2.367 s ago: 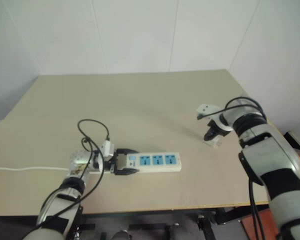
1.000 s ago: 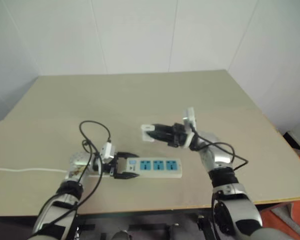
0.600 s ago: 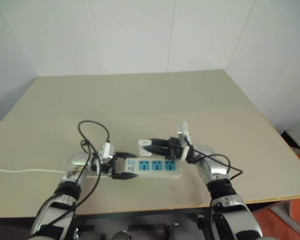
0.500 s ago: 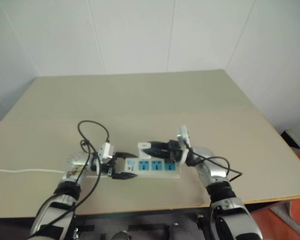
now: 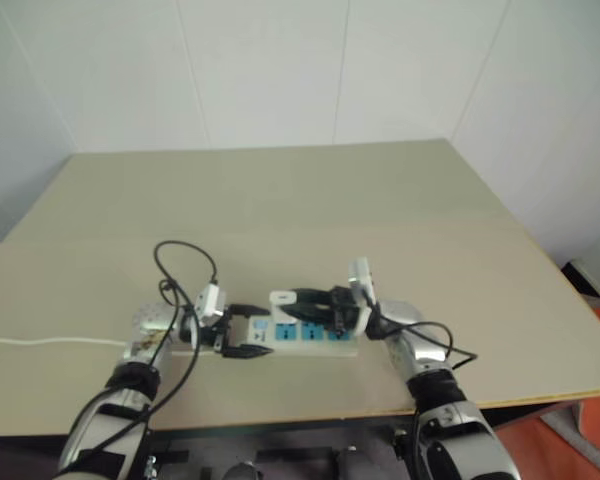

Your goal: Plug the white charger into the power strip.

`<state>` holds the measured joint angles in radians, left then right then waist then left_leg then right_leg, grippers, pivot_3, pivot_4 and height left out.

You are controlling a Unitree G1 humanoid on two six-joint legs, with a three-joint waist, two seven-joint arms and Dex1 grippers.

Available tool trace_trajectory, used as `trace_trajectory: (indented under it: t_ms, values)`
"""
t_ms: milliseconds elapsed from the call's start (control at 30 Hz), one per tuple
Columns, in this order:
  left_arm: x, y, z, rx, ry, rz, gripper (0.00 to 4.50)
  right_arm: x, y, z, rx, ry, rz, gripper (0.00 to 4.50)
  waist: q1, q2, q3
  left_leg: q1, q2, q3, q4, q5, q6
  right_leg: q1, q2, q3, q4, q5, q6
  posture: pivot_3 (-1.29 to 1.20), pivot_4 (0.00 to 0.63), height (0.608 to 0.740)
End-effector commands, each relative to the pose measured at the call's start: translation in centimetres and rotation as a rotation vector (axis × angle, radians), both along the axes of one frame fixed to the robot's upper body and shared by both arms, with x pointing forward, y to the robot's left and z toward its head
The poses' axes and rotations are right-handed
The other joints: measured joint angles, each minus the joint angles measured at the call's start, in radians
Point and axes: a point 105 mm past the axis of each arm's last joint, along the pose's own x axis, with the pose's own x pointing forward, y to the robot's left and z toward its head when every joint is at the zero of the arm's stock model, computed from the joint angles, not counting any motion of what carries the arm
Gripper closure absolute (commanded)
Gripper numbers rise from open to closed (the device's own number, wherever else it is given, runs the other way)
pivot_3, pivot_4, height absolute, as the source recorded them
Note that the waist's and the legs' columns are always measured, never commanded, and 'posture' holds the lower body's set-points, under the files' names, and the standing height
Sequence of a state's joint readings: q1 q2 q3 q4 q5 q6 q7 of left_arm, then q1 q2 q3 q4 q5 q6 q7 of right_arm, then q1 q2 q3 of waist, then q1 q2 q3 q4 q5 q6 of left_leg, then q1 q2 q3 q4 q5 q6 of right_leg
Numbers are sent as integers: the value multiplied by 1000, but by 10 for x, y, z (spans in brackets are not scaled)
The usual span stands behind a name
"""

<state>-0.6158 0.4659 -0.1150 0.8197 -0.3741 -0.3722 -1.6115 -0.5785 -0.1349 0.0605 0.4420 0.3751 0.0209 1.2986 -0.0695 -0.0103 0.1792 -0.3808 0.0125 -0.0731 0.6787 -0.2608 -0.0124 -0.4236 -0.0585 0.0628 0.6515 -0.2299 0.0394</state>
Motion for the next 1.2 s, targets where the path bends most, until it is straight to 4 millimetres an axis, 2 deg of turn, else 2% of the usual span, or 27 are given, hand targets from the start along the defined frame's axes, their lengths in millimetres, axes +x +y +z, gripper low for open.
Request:
trace_trajectory:
  t_ms: [33,567,933,1200]
  values:
    - [2,5,6,12,-25,6,1240,-1,3,8,8,-55,6,3396,0,0,0,0,0,0,0,0,0,0,0,0,0,0,0,0,150,740]
    - [2,3,4,5,-23,6,1240,-1,-3,-5,-30,-62,-24,3396,0,0,0,0,0,0,0,0,0,0,0,0,0,0,0,0,150,740]
    - [2,3,4,6,-22,5,1240,0,-18,-28,-129,-27,-17,3396,2,-3,-2,3,0,0,-1,0,0,3,0,0,-1,0,0,0,150,740]
    - [2,3,4,10,-22,3,1240,7,-18,-19,-156,-96,5,3396,2,-4,-3,4,0,0,-1,0,0,4,0,0,-1,0,0,0,150,740]
